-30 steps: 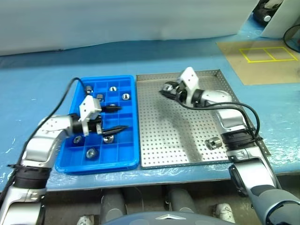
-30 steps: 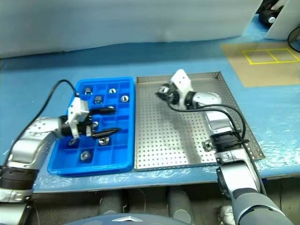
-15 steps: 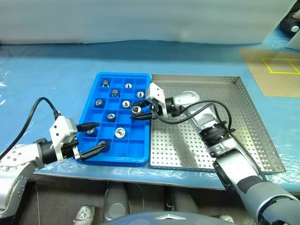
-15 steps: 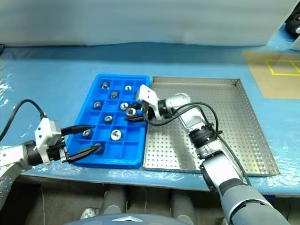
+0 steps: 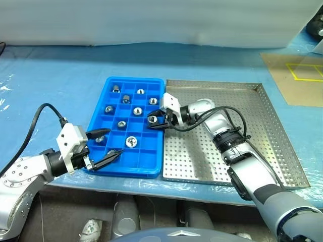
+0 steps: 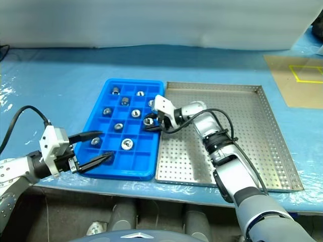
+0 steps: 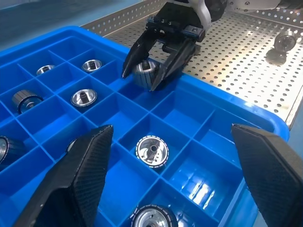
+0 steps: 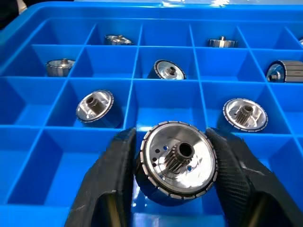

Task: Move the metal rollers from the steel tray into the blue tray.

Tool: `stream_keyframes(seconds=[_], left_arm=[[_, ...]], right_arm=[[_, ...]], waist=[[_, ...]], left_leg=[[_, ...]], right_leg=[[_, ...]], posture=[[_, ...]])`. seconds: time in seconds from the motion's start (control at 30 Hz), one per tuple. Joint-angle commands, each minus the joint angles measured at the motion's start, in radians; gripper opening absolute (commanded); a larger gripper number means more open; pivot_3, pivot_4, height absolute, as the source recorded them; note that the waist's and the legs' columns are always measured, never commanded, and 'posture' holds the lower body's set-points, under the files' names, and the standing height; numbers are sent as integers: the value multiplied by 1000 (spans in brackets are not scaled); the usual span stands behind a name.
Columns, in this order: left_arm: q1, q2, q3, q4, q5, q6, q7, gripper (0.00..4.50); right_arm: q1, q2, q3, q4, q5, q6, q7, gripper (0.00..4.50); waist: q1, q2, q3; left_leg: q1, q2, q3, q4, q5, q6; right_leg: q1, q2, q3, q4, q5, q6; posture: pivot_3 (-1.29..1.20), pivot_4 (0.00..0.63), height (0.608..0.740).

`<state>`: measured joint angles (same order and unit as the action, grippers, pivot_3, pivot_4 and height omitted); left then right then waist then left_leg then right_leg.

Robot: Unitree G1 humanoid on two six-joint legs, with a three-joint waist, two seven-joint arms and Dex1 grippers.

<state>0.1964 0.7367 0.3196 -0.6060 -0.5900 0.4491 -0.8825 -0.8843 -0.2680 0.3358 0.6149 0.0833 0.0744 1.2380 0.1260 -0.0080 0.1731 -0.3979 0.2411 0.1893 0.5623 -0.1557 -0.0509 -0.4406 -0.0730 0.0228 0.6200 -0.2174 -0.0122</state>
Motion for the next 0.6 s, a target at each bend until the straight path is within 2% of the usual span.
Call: stream_keyframes(seconds=[0.03,0.27,0.5,0.6], left_arm=[[-50,12,-20,20,-8,-9,-9,4203],[-217,8,-124,127,7,-30,-63,4203],[-520,-89,-318,362,64,-105,-177,4203],[-629,-146,-391,477,91,-150,-252,4203]], right_arm=[[13,-2,-22,-72,16,38,-3,3787],[25,-45,-94,-158,31,101,-86,3787],[147,-218,-196,-479,95,307,-105,3787],[239,-302,-246,-632,120,399,-138,3787]], waist=[[-1,0,0],[-3,0,0],[-11,0,0],[-36,-1,-1]], left_leg=[[0,0,0,0,0,0],[1,-1,-1,2,1,-2],[1,-1,-1,5,3,-5],[1,-2,-1,5,3,-5]], right_leg=[[0,0,0,1,0,0],[0,0,0,4,0,0],[2,0,1,5,0,0],[2,0,2,4,1,1]], posture=[[185,150,740],[70,150,740],[-139,150,740],[-256,150,740]])
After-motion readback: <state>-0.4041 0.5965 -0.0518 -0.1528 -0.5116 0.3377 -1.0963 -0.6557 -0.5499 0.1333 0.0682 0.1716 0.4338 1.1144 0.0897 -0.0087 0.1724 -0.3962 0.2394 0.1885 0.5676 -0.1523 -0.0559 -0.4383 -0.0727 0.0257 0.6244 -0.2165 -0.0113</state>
